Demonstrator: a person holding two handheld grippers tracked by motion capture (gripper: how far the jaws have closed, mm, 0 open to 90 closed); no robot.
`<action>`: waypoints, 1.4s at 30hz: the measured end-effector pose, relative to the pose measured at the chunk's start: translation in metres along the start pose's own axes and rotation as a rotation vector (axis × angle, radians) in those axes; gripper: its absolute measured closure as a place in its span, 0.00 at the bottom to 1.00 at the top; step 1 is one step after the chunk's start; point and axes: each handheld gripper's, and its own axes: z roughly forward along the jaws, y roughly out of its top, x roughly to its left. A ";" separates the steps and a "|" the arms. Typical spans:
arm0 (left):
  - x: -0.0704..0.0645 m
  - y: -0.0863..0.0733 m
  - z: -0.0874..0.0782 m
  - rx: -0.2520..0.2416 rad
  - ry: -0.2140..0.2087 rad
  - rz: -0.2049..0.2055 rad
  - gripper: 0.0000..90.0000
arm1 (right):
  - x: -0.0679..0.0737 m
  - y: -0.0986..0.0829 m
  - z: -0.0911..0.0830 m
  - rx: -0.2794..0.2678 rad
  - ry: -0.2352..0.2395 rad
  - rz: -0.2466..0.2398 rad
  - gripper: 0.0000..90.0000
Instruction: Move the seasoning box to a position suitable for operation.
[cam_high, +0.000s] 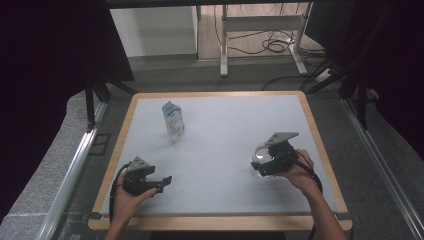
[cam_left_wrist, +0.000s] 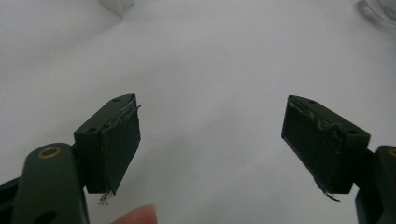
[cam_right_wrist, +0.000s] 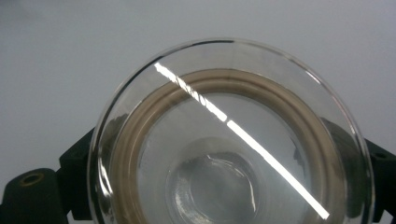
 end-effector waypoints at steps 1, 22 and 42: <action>0.000 0.000 0.000 -0.001 0.000 0.000 0.22 | -0.001 0.000 0.000 0.004 -0.002 -0.003 0.12; 0.001 -0.001 0.001 0.005 0.009 -0.001 0.22 | -0.029 0.002 0.020 -0.018 0.098 -0.028 0.12; 0.006 -0.001 0.003 0.001 0.012 -0.003 0.21 | -0.014 0.001 -0.031 -0.292 -0.052 0.164 0.13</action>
